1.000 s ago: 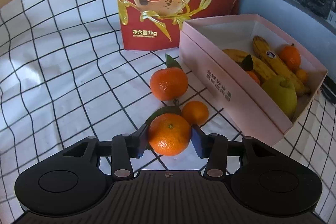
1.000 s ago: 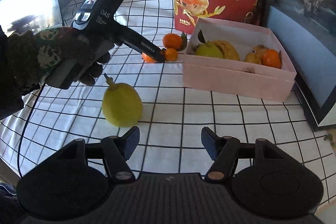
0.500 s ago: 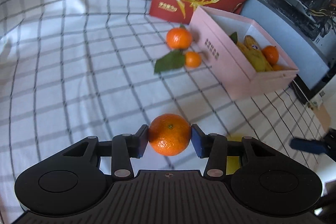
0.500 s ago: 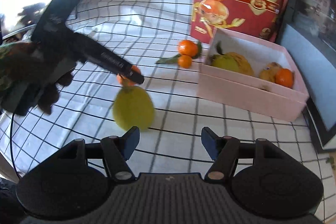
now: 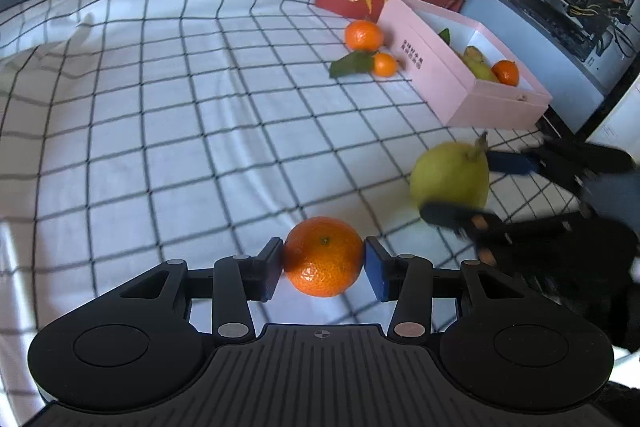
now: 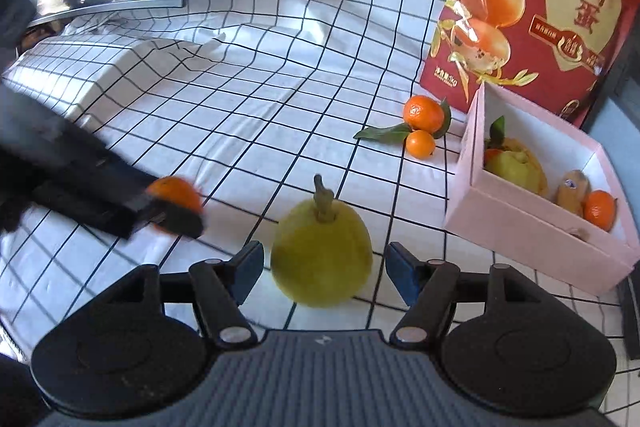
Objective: Organize fruits
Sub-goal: 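Carry the pear toward the pink box with the right tool while the left tool carries the mandarin, then lower the mandarin into the pink box and open the left tool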
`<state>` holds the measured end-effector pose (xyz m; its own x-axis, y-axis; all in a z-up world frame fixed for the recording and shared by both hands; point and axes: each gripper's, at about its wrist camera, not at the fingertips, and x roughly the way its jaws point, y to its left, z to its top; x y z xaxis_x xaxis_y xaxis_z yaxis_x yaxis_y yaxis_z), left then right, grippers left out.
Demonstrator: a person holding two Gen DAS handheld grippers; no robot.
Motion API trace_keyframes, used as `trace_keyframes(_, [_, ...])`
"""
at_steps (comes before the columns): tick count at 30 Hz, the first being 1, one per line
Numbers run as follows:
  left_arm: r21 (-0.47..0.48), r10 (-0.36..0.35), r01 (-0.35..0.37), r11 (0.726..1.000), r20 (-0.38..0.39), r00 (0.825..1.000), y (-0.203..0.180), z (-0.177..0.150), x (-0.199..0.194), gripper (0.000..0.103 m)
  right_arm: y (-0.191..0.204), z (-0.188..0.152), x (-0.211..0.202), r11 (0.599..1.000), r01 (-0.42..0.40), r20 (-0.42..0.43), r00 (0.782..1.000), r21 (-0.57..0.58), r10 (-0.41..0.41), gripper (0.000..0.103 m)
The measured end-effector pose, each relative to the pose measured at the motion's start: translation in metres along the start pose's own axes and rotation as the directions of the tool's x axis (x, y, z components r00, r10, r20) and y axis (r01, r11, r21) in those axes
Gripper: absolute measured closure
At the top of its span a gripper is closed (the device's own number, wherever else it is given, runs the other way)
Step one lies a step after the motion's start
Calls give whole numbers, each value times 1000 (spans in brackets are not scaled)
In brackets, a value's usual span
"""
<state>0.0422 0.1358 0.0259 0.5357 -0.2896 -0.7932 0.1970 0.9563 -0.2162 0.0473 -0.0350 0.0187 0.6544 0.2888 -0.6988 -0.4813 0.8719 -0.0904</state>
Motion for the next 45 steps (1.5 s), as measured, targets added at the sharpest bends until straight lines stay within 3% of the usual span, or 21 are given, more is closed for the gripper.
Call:
trace_keyframes(10, [0,-11,11,1000,-4,1000,3,-18,-8,54,6,2,24,999,40,-46,998,-31,-42,35])
trace_keyframes(13, [9,-20,20,1000,-7,1000,-2,-16,-5,54,2,0,24,1000,1,-20,1000,7,-1,43])
trace_keyframes(18, [15,-60,60,998,-10,998,-14,-3,1,54,-15,-3,15,996,-25,-27,999,90,27,43])
trace_keyframes(20, [25,-101,101,995,10,995,-22,16,-2,54,-33,-4,-1,988,-36,18,999,147,34,43])
trace_keyframes(23, [96,-145,135,986,103,984,-41,65,-15,54,-65,2,-38,986,25,131,990,166,-47,43])
trace_keyframes(27, [186,-206,165,969,227,952,-79,146,-15,54,-110,12,-84,973,134,251,951,186,-179,43])
trace_keyframes(30, [196,-221,174,965,248,943,-110,194,12,54,-139,12,-106,960,195,270,931,200,-246,43])
trace_keyframes(32, [182,-231,194,964,213,949,-131,220,46,54,-157,4,-109,956,202,253,934,213,-253,43])
trace_keyframes(35, [173,-207,188,967,98,973,-154,242,103,54,-179,-14,-102,948,210,198,945,241,-260,43])
trace_keyframes(38, [188,-109,106,976,6,994,-165,247,151,54,-201,-35,-91,935,190,144,960,299,-241,44])
trace_keyframes(42, [206,6,4,978,-48,999,-166,238,171,54,-223,-51,-70,926,148,97,977,348,-192,43])
trace_keyframes(45, [219,38,-25,975,-52,998,-162,233,170,54,-229,-51,-57,928,106,99,984,358,-151,44])
